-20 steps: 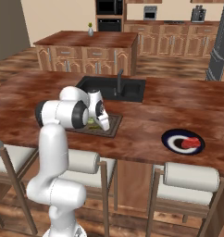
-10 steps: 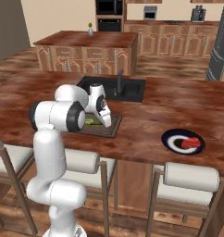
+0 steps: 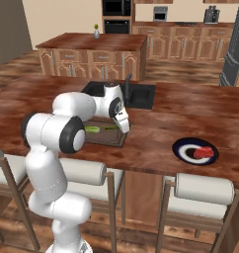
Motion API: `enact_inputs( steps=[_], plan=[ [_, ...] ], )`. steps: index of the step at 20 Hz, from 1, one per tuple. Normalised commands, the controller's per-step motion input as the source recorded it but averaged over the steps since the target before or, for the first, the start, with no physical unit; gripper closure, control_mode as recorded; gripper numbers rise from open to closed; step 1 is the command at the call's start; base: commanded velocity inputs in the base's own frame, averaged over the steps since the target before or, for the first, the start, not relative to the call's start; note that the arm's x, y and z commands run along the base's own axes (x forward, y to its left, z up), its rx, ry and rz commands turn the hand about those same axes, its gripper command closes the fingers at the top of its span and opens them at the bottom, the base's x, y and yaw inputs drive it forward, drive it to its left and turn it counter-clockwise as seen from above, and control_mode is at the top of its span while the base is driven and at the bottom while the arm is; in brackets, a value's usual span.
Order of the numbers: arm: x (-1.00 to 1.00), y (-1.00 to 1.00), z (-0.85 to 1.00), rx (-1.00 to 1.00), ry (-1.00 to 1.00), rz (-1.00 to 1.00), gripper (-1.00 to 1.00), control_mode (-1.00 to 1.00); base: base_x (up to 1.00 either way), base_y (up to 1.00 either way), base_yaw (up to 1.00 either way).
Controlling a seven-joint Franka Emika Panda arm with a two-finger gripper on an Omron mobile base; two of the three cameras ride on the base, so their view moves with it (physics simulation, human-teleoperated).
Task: Create a steak meal by picking up the steak and asparagus from the tray and placing them on the plate. Leave the celery on the tray.
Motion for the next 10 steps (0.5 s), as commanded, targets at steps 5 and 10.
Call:
enact_inputs(
  steps=[5,10],
  plan=[
    [-0.05,-1.0,0.3,0.0,-0.04,0.0,1.0,-1.0,0.0,0.0,0.0],
    [0.0,-1.0,0.08,0.0,0.0,0.0,1.0,-1.0,0.0,0.0,0.0]
  ],
)
